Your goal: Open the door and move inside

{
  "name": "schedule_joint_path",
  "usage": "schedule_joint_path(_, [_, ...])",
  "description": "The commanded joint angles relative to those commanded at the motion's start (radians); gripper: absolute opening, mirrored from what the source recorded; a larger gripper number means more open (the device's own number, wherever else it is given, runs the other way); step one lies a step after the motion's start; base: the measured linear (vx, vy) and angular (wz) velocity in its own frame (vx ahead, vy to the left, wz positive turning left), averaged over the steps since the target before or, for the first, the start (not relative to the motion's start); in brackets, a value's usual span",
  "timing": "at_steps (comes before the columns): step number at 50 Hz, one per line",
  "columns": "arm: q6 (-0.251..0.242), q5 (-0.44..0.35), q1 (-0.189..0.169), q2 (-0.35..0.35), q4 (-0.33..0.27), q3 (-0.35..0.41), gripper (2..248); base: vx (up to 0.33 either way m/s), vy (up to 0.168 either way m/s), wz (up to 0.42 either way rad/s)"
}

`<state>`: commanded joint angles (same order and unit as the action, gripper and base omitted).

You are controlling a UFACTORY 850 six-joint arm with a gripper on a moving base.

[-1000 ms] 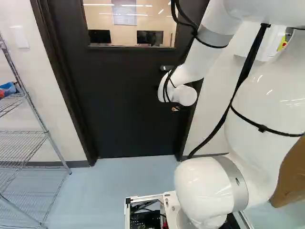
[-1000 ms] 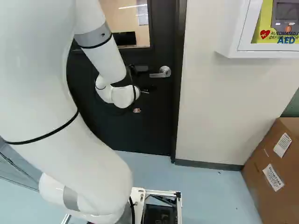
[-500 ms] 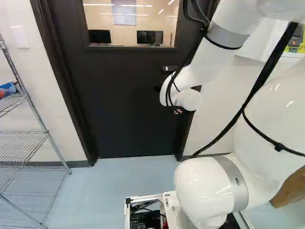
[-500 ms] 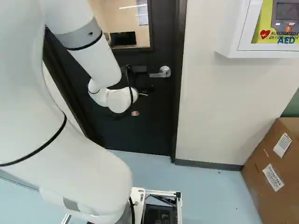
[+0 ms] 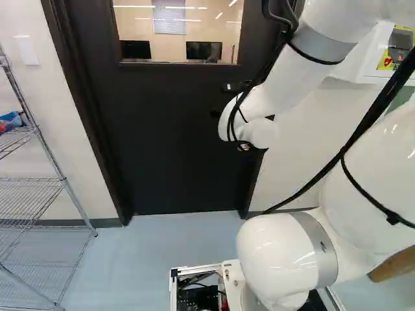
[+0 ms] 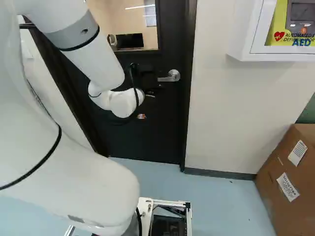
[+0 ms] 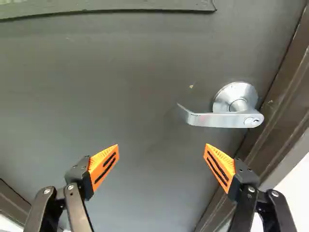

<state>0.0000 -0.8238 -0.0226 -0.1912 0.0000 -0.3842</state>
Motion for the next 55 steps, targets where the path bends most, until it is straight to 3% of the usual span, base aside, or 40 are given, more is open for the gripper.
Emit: schedule_joint_path(55, [0.0, 0.0, -0.023, -0.008, 0.0, -0.118, 247, 0.0, 0.0, 0.0])
